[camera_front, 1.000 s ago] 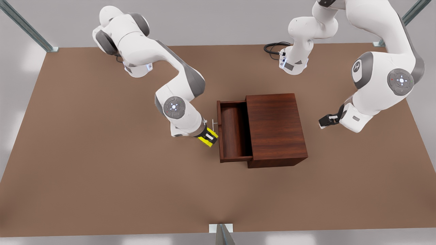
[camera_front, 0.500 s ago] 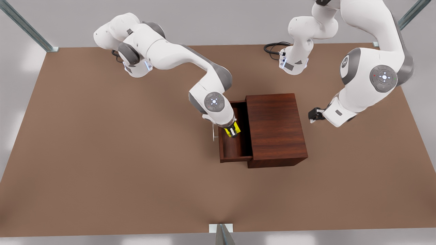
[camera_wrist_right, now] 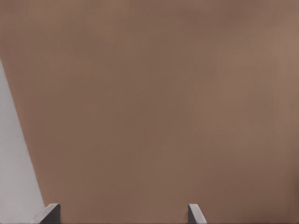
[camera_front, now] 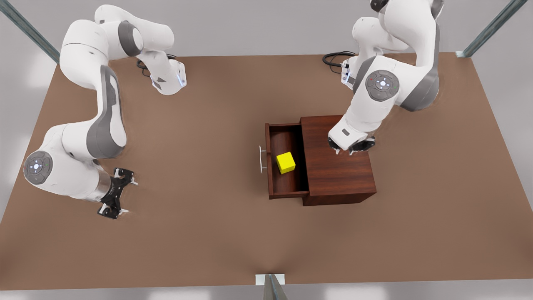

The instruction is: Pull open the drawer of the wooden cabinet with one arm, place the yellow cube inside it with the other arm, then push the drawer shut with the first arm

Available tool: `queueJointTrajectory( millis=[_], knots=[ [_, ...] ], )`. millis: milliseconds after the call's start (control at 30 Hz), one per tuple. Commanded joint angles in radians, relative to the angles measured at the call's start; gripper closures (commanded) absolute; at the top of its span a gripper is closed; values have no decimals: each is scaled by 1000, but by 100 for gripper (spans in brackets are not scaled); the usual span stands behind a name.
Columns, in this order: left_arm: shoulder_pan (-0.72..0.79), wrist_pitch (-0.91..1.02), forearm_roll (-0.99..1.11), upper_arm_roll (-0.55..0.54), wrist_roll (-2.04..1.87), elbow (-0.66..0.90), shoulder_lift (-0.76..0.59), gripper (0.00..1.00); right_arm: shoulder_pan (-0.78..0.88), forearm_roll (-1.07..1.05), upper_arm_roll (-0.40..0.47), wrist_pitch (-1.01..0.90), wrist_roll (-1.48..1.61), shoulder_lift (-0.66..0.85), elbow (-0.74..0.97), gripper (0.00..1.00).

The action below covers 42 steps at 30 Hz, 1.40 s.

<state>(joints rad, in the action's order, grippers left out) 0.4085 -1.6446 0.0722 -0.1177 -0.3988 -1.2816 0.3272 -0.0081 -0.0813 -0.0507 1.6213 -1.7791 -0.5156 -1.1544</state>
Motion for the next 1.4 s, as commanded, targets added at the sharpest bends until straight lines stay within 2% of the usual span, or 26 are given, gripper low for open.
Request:
queueJointTrajectory(
  millis=[0,33,100,200,367,567,700,967,1367],
  knots=[
    [90,-84,-8,0,-1719,67,67,100,-44,34,28,38,1681,120,-194,0],
    [150,-109,21,1,-1902,103,113,100,-43,38,58,23,1732,196,-310,0],
    [223,-244,21,1,-2160,145,203,100,-43,94,69,-75,1698,209,-366,0],
    [293,-483,21,6,-2322,148,306,100,-41,95,68,120,1695,345,-637,0],
    [335,-566,24,24,-2424,143,398,100,-44,98,72,124,1695,313,-585,0],
    [380,-566,47,58,-2436,130,498,100,-44,98,80,121,1696,313,-577,0],
    [389,-547,93,62,-2425,107,498,100,-44,100,80,120,1696,312,-577,0],
    [371,-205,126,66,-2209,107,484,100,-39,103,78,123,1678,304,-577,0],
    [260,-158,44,59,-2013,85,449,100,-36,106,77,124,1659,302,-577,0]
  ],
)
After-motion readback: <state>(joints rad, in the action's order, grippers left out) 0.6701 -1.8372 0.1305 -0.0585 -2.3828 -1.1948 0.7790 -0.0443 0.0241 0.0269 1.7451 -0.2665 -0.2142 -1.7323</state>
